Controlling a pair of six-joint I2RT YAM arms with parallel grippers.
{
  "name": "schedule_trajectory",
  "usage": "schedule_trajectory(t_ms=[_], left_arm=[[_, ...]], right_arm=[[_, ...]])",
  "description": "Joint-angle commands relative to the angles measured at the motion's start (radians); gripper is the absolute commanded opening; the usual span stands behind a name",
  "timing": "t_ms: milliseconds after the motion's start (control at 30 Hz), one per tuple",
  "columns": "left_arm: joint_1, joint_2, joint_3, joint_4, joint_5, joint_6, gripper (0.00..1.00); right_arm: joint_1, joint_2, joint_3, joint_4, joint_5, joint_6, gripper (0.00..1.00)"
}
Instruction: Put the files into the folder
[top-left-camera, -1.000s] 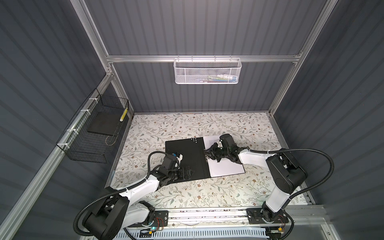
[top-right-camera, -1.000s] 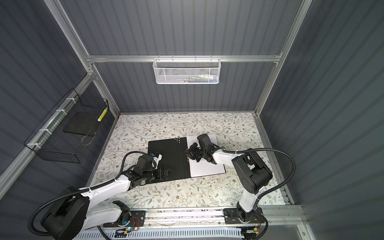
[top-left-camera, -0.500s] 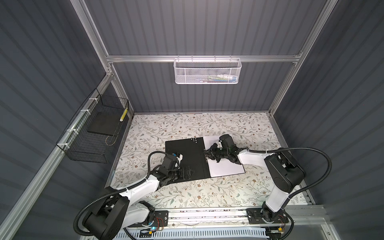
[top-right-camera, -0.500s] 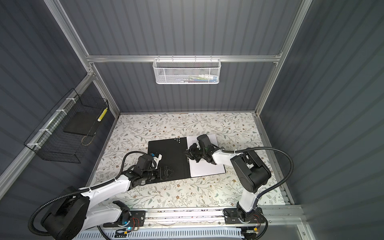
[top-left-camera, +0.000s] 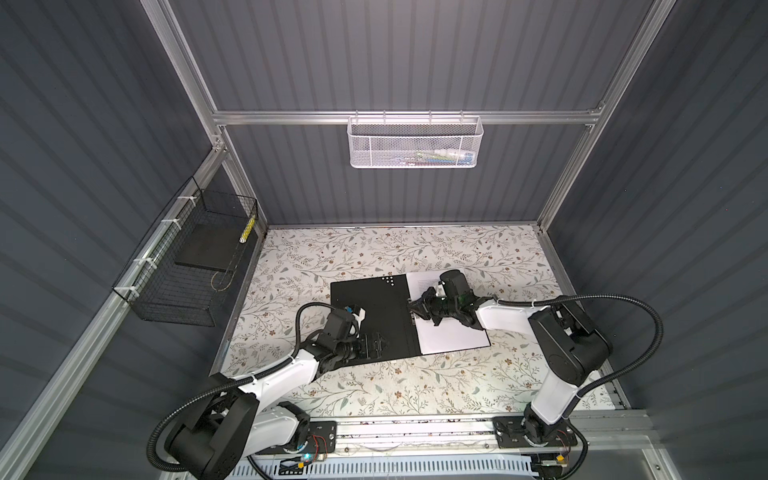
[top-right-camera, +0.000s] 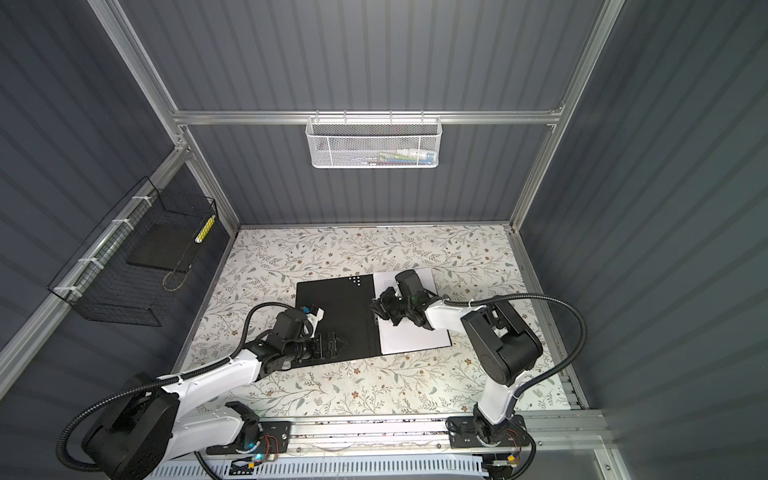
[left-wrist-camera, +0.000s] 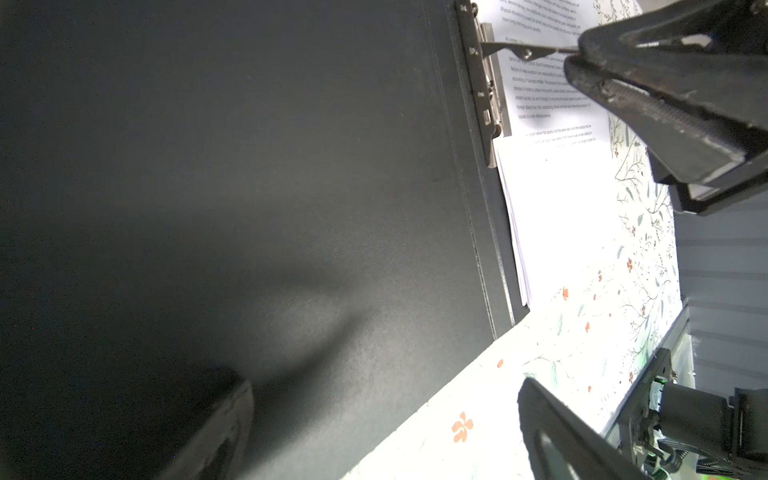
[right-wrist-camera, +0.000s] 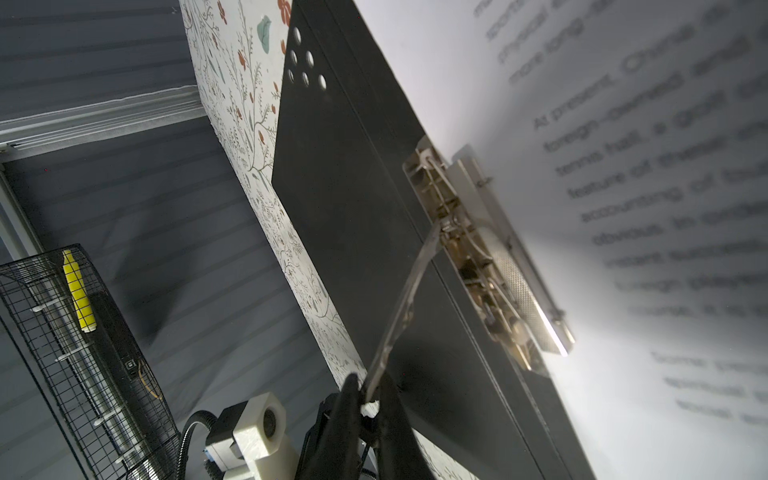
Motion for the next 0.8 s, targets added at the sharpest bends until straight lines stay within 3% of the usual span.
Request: schedule_trajectory(t_ms=[0, 767], left_arm=[[0.001, 0.006, -0.018, -0.030, 0.007, 0.000, 1.00], [0.001, 0.018, -0.017, -0.028, 0.007, 0.002, 1.00]], right_arm=[[-0.011, 0.012, -0.019, -0.006, 0.008, 0.003, 0.13], [-0.042, 0.035, -0.012, 0.028, -0.022, 0.008, 0.18]])
